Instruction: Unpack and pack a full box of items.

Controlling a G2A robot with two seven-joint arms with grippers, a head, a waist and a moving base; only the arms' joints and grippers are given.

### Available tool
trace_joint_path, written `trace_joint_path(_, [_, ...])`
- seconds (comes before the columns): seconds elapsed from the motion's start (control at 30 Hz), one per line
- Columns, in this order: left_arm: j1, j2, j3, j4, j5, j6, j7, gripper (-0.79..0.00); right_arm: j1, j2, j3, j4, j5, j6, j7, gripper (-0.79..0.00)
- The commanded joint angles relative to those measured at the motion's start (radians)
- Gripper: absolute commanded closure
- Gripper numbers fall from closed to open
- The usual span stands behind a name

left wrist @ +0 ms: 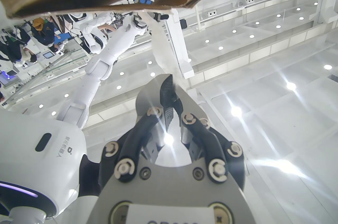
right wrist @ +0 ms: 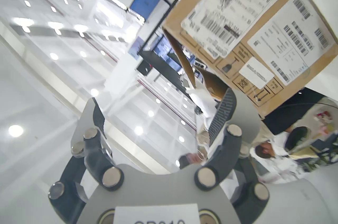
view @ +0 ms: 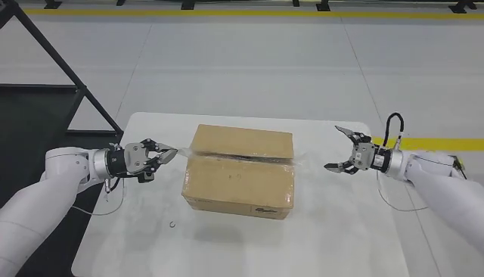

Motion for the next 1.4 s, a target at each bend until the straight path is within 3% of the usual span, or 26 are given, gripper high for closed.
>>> trace_joint_path(0.0, [0.0,0.0,0.0,0.0,0.0,0.0,0.0,0.0,-0.001,0.002,0.004,0.021,-0.008,0.005,0.04,-0.785])
trace_joint_path(0.33, [0.0,0.0,0.0,0.0,0.0,0.0,0.0,0.0,-0.014,0.0,0.004,0.004,-0.011,0.01,0.014,-0.785])
trace_joint_path(0.47, [0.0,0.0,0.0,0.0,0.0,0.0,0.0,0.0,-0.002,-0.006,-0.006,-0.065,-0.206,-0.088,-0.068,-0.785])
trace_joint_path(0.57, [0.0,0.0,0.0,0.0,0.0,0.0,0.0,0.0,-0.033,-0.002,0.032,-0.068,-0.21,-0.27,0.029,-0.785])
trace_joint_path(0.73, [0.0,0.0,0.0,0.0,0.0,0.0,0.0,0.0,-0.087,0.002,0.088,-0.044,-0.239,-0.537,0.074,-0.785])
trace_joint_path(0.83, [0.0,0.0,0.0,0.0,0.0,0.0,0.0,0.0,-0.124,0.001,0.119,-0.042,-0.227,-0.635,0.141,-0.785])
trace_joint_path(1.03, [0.0,0.0,0.0,0.0,0.0,0.0,0.0,0.0,-0.161,-0.011,0.164,-0.04,-0.266,-0.755,0.075,-0.785])
trace_joint_path(1.37, [0.0,0.0,0.0,0.0,0.0,0.0,0.0,0.0,-0.164,-0.011,0.168,-0.039,-0.275,-0.758,0.064,-0.785])
